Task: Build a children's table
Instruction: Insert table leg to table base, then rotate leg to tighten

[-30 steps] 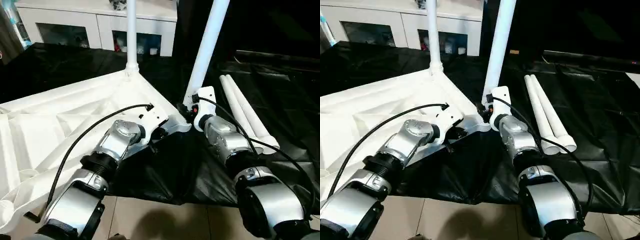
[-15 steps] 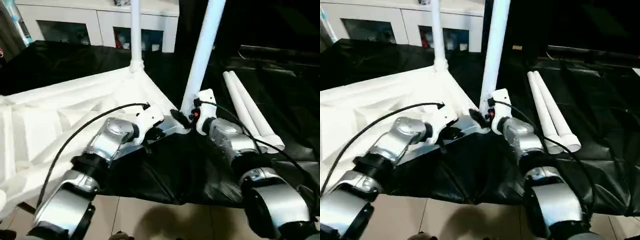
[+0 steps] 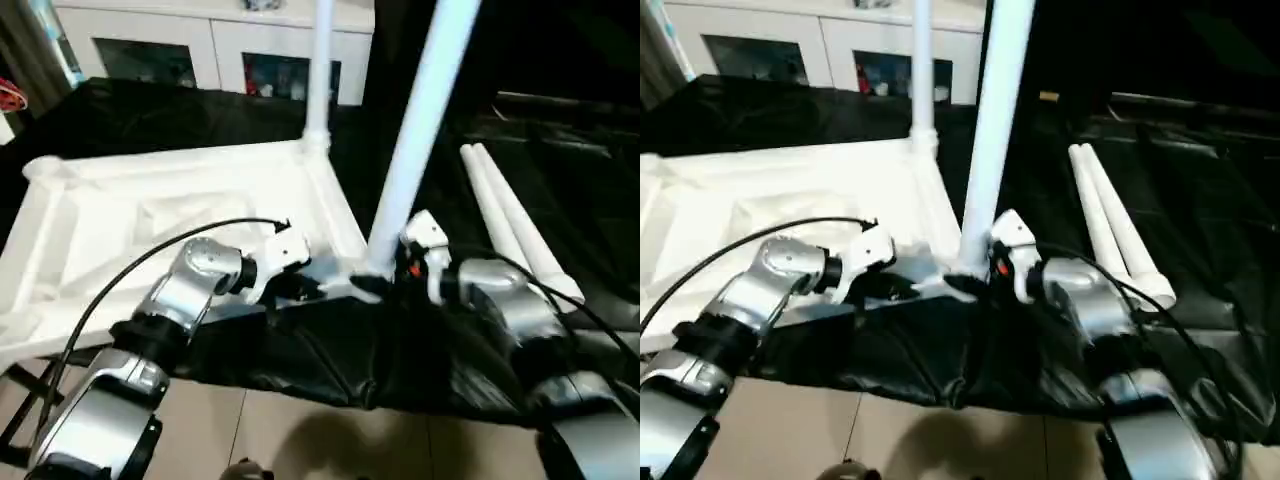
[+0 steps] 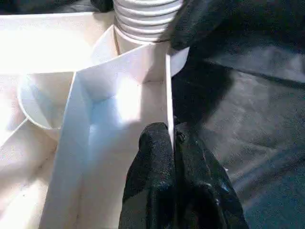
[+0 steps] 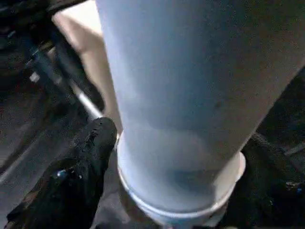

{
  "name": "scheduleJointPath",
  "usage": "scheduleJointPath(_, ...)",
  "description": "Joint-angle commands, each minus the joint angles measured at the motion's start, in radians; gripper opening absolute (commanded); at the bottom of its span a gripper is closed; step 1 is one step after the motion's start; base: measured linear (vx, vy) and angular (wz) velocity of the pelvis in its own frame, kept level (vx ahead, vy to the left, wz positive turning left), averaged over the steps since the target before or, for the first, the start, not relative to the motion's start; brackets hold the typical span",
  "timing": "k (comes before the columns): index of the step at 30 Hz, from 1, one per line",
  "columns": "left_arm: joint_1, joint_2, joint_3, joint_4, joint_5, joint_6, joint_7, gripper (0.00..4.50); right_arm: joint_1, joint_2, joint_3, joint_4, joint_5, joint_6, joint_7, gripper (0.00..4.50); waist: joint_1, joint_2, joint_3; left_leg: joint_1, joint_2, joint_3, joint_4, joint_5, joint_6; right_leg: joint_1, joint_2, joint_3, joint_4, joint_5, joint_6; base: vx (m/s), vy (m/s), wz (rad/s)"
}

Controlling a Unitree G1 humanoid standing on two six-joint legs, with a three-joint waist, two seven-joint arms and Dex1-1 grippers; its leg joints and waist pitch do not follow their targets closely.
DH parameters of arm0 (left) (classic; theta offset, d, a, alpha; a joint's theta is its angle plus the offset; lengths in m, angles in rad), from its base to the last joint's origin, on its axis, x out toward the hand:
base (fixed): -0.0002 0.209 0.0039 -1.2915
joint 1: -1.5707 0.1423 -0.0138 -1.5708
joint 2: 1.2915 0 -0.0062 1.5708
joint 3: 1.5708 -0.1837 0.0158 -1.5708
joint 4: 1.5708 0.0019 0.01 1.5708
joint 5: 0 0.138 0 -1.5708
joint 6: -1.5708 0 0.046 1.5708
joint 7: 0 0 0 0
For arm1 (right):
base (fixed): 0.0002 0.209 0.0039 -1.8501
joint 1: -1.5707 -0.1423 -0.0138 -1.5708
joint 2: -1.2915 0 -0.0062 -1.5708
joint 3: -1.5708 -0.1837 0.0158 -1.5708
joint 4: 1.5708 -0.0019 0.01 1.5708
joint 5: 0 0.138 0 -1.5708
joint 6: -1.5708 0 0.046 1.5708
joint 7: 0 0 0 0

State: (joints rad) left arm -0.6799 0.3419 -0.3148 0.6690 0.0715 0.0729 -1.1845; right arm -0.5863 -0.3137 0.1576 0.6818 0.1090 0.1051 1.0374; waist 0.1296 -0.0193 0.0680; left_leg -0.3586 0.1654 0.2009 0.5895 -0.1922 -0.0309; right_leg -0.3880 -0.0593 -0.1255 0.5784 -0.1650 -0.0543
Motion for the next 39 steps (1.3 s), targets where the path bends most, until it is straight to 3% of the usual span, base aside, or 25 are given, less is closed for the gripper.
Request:
scheduleJointPath(1,-0.003,-0.018,-0.034,-0.046,-0.03,-0.038,-0.055,0.0,0.019,0.0,0.033,-0.059,0.005,0.022,0.049,3.71,0.001,0.008,-0.076,0.015,0.097,-0.042,-0.068,-0.153,0.05,0.049,-0.131,0.082,-0.063,-0.25,-0.159,0.0,0.0,0.0)
scheduleJointPath(4,0.002,-0.013,-0.037,-0.049,-0.033,-0.049,-0.078,0.0,0.04,-0.01,0.039,-0.108,0.016,0.041,0.071,3.71,0.008,0.008,-0.075,0.018,0.097,-0.042,-0.068,-0.164,0.045,0.048,-0.133,0.082,-0.068,-0.287,-0.15,0.0,0.0,0.0)
scheduleJointPath(6,0.005,-0.01,-0.04,-0.05,-0.033,-0.056,-0.09,0.0,0.051,-0.015,0.044,-0.131,0.017,0.05,0.079,3.34,0.01,0.007,-0.074,0.018,0.097,-0.043,-0.07,-0.163,0.042,0.048,-0.132,0.081,-0.068,-0.295,-0.144,0.0,0.0,0.0)
scheduleJointPath(9,0.011,-0.007,-0.042,-0.05,-0.028,-0.062,-0.103,0.0,0.069,-0.021,0.055,-0.168,0.018,0.065,0.09,3.31,0.012,0.007,-0.075,0.019,0.098,-0.043,-0.069,-0.159,0.038,0.047,-0.133,0.082,-0.067,-0.288,-0.142,0.0,0.0,0.0)
scheduleJointPath(11,0.016,-0.004,-0.043,-0.047,-0.023,-0.068,-0.111,0.0,0.082,-0.023,0.064,-0.192,0.016,0.074,0.097,2.95,0.013,0.006,-0.077,0.018,0.099,-0.043,-0.069,-0.152,0.04,0.048,-0.133,0.082,-0.064,-0.272,-0.146,0.0,0.0,0.0)
scheduleJointPath(19,0.028,-0.005,-0.041,-0.049,-0.021,-0.069,-0.114,0.0,0.115,-0.02,0.072,-0.244,0.014,0.103,0.098,2.77,0.011,0.003,-0.075,0.018,0.097,-0.043,-0.069,-0.155,0.04,0.048,-0.132,0.081,-0.067,-0.293,-0.139,0.0,0.0,0.0)
scheduleJointPath(20,0.03,-0.007,-0.038,-0.05,-0.022,-0.065,-0.11,0.0,0.12,-0.019,0.072,-0.249,0.014,0.107,0.094,2.77,0.011,-0.002,-0.075,0.018,0.096,-0.042,-0.069,-0.154,0.04,0.048,-0.131,0.081,-0.067,-0.294,-0.137,0.0,0.0,0.0)
scheduleJointPath(23,0.031,-0.015,-0.03,-0.048,-0.025,-0.053,-0.095,0.0,0.13,-0.012,0.067,-0.257,0.018,0.117,0.078,2.76,0.013,0.0,-0.075,0.018,0.096,-0.043,-0.069,-0.149,0.041,0.048,-0.134,0.082,-0.067,-0.304,-0.132,0.0,0.0,0.0)
scheduleJointPath(26,0.003,-0.063,0.002,0.005,-0.005,-0.013,0.035,0.0,0.13,0.046,0.021,-0.214,0.002,0.12,-0.081,2.76,0.008,0.0,-0.072,0.02,0.096,-0.043,-0.069,-0.156,0.034,0.044,-0.133,0.082,-0.071,-0.314,-0.135,0.0,0.0,0.0)
scheduleJointPath(29,-0.029,-0.113,0.014,0.054,0.02,0.024,0.153,0.0,0.106,0.12,-0.028,-0.139,-0.024,0.116,-0.274,2.76,-0.001,0.001,-0.065,0.028,0.089,-0.046,-0.072,-0.211,0.007,0.04,-0.137,0.079,-0.092,-0.439,-0.109,0.0,0.0,0.0)
scheduleJointPath(31,-0.054,-0.158,0.025,0.091,0.031,0.052,0.237,0.0,0.085,0.177,-0.064,-0.092,-0.023,0.125,-0.395,2.76,-0.007,0.002,-0.067,0.033,0.089,-0.052,-0.072,-0.234,-0.011,0.041,-0.14,0.076,-0.1,-0.496,-0.085,0.0,0.0,0.0)
scheduleJointPath(34,-0.074,-0.192,0.033,0.116,0.036,0.071,0.299,0.0,0.062,0.218,-0.088,-0.05,-0.029,0.128,-0.499,2.76,-0.013,0.003,-0.067,0.032,0.089,-0.05,-0.074,-0.234,-0.004,0.04,-0.138,0.079,-0.099,-0.467,-0.086,0.0,0.0,0.0)
scheduleJointPath(36,-0.104,-0.259,0.039,0.147,0.051,0.092,0.399,0.0,-0.009,0.301,-0.154,0.085,-0.025,0.101,-0.73,2.76,-0.02,0.008,-0.07,0.032,0.089,-0.052,-0.075,-0.224,-0.016,0.037,-0.136,0.08,-0.093,-0.432,-0.101,0.0,0.0,0.0)
scheduleJointPath(39,-0.106,-0.276,0.033,0.149,0.058,0.088,0.41,0.0,-0.027,0.321,-0.166,0.124,-0.027,0.072,-0.764,2.76,-0.021,0.012,-0.072,0.032,0.09,-0.049,-0.072,-0.223,-0.012,0.04,-0.139,0.083,-0.089,-0.377,-0.117,0.0,0.0,0.0)
